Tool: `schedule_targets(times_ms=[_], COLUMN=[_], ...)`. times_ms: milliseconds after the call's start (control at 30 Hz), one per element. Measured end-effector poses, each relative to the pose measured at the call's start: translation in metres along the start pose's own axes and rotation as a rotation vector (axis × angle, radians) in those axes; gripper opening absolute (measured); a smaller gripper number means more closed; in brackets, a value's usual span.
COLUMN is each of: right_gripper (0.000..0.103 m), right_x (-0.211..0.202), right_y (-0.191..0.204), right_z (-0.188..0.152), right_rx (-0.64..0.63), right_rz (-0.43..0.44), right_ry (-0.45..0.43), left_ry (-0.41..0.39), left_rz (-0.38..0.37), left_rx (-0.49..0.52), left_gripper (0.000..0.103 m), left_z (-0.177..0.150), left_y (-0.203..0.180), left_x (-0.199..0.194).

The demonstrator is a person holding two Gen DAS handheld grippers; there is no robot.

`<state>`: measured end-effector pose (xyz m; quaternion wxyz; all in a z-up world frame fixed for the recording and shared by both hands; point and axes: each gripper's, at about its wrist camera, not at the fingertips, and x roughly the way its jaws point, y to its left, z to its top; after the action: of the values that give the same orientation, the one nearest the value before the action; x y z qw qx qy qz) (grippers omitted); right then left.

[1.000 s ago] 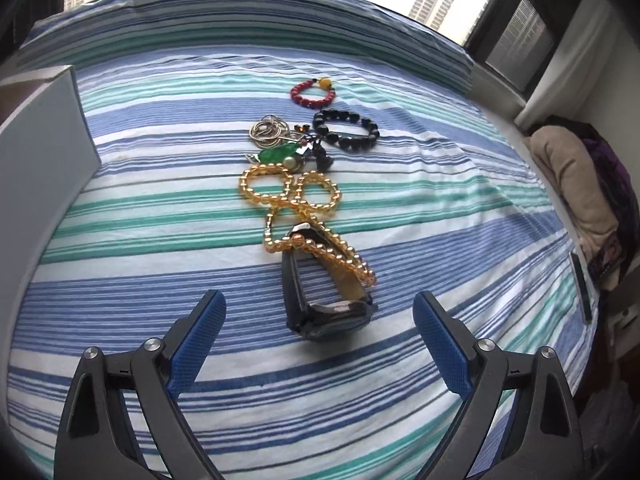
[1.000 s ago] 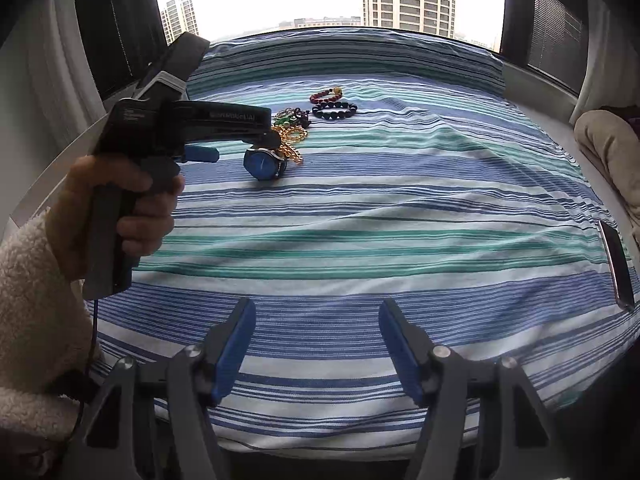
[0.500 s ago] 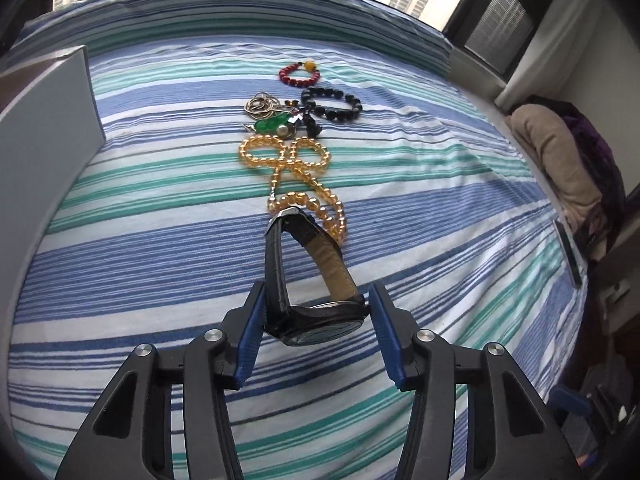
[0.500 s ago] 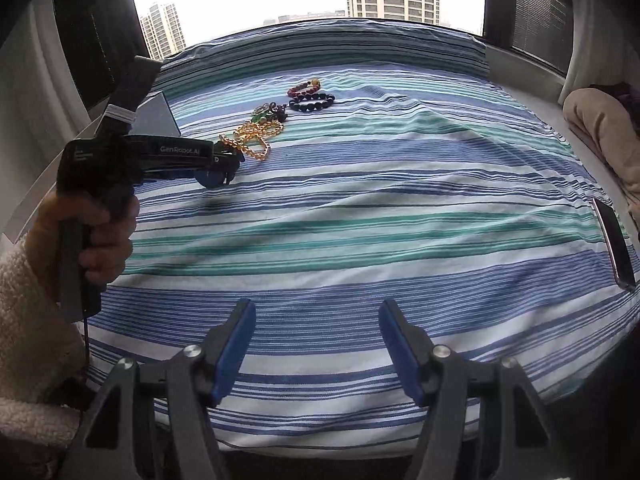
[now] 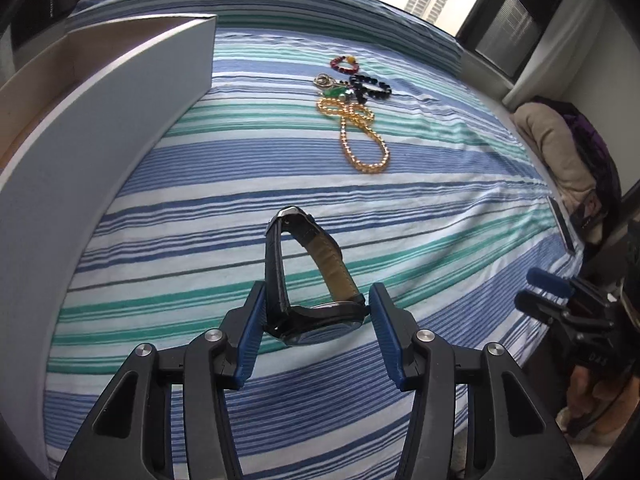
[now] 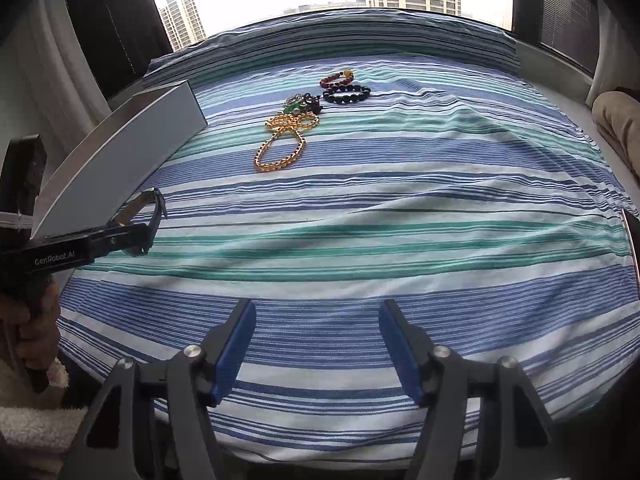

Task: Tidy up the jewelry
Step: 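Grasp the long gold bead necklace with the right gripper while the left gripper holds the watch, then carry the watch and necklace into the white box and open both grippers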

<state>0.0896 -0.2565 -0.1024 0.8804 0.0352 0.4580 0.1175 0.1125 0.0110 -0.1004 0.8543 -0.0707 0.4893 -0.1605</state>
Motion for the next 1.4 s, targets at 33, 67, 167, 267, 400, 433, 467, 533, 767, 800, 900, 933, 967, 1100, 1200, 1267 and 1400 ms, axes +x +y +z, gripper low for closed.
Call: schedule_targets(times_ms=[33, 67, 167, 267, 400, 433, 467, 533, 767, 800, 900, 933, 967, 1100, 1200, 1267, 1400], right_gripper=[0.065, 0.065, 0.065, 0.065, 0.065, 0.065, 0.065, 0.065, 0.065, 0.065, 0.053, 0.024, 0.015, 0.008, 0.008, 0.008, 0.008], right_x=[0.004, 0.007, 0.028, 0.067, 0.135, 0.148, 0.16, 0.181, 0.219, 0.222, 0.226, 0.225, 0.223, 0.203, 0.173, 0.15, 0.102], right_y=[-0.001, -0.002, -0.004, -0.008, -0.01, -0.005, 0.0, 0.013, 0.051, 0.054, 0.06, 0.061, 0.06, 0.043, 0.031, 0.029, 0.033], right_z=[0.009, 0.02, 0.066, 0.124, 0.191, 0.202, 0.212, 0.224, 0.233, 0.232, 0.23, 0.229, 0.228, 0.225, 0.224, 0.222, 0.222], right_rx=[-0.005, -0.013, -0.064, -0.047, 0.103, 0.124, 0.133, 0.123, -0.013, -0.034, -0.091, -0.117, -0.118, -0.072, -0.044, -0.042, -0.058], right_rz=[0.025, 0.045, 0.076, 0.112, 0.222, 0.214, 0.206, 0.149, -0.028, -0.022, -0.029, -0.052, -0.055, 0.003, 0.064, 0.103, 0.185], right_ry=[0.003, 0.002, -0.008, 0.027, 0.182, 0.201, 0.225, 0.273, 0.302, 0.303, 0.303, 0.298, 0.304, 0.295, 0.242, 0.209, 0.139], left_ry=[-0.002, -0.004, -0.016, -0.034, -0.048, -0.05, -0.052, -0.056, -0.059, -0.058, -0.059, -0.059, -0.059, -0.07, -0.078, -0.076, -0.046], left_rz=[0.004, 0.005, 0.009, 0.018, 0.024, 0.029, 0.033, 0.037, 0.029, 0.029, 0.026, 0.025, 0.026, 0.024, 0.021, 0.021, 0.034], left_rx=[-0.009, -0.018, -0.04, -0.055, -0.087, -0.091, -0.095, -0.103, -0.126, -0.128, -0.132, -0.134, -0.135, -0.14, -0.14, -0.141, -0.152], left_gripper=[0.052, 0.052, 0.052, 0.052, 0.052, 0.052, 0.052, 0.052, 0.052, 0.052, 0.052, 0.052, 0.052, 0.052, 0.052, 0.052, 0.052], left_z=[-0.003, -0.005, -0.01, -0.013, -0.016, -0.017, -0.017, -0.019, -0.025, -0.025, -0.028, -0.028, -0.028, -0.028, -0.027, -0.026, -0.02], left_y=[0.003, 0.006, 0.012, 0.017, 0.025, 0.027, 0.029, 0.032, 0.042, 0.042, 0.043, 0.043, 0.044, 0.044, 0.042, 0.041, 0.038], left_x=[-0.003, -0.005, -0.012, -0.019, -0.027, -0.029, -0.03, -0.034, -0.036, -0.036, -0.038, -0.038, -0.038, -0.042, -0.047, -0.05, -0.057])
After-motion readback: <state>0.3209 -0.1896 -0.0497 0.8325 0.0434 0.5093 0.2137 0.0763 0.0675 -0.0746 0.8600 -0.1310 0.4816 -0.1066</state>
